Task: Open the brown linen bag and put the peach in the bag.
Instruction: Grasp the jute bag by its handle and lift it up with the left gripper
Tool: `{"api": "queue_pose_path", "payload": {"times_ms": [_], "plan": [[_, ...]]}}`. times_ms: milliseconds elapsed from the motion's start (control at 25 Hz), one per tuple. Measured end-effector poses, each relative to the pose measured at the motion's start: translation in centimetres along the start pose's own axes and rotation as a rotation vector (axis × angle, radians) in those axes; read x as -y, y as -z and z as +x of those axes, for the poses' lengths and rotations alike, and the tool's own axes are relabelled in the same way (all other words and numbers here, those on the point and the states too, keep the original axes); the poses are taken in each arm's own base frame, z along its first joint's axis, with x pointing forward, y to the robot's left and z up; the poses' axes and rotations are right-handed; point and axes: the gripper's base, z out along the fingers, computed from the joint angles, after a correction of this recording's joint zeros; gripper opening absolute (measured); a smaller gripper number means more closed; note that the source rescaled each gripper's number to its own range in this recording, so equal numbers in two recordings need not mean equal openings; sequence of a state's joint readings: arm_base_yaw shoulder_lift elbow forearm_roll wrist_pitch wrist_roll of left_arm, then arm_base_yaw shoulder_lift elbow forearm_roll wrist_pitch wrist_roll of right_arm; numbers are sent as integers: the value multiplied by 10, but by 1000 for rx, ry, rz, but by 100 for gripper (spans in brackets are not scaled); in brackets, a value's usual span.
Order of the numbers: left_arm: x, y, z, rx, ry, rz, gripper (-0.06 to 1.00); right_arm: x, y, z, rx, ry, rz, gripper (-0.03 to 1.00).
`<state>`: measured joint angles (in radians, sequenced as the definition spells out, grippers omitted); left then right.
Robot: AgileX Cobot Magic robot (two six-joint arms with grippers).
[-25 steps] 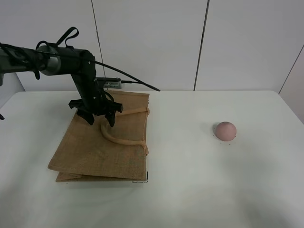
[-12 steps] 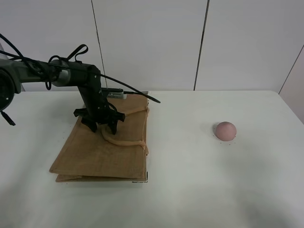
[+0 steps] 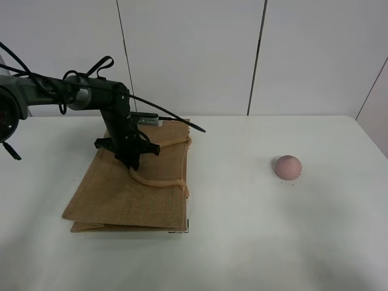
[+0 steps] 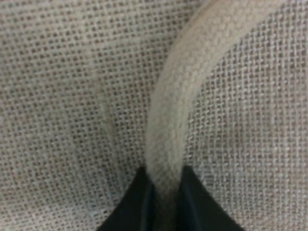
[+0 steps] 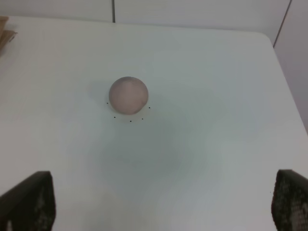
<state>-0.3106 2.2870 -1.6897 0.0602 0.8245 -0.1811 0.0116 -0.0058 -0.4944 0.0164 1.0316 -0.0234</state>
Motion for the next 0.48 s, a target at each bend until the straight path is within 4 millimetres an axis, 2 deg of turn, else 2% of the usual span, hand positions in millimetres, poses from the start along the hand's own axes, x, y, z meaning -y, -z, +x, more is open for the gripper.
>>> {"api": "queue_pose_path", "payload": {"times_ms": [120, 200, 320, 480], "plan": [[-1, 17, -2, -19, 3, -15, 0, 0, 0, 0, 0, 0, 0, 100], [-1, 45, -7, 11, 3, -15, 0, 0, 0, 0, 0, 0, 0, 100], [-1, 107, -15, 115, 5, -1, 0, 0, 0, 0, 0, 0, 0, 100], [-3, 192, -14, 270, -6, 20, 0, 0, 0, 0, 0, 0, 0, 100]]}}
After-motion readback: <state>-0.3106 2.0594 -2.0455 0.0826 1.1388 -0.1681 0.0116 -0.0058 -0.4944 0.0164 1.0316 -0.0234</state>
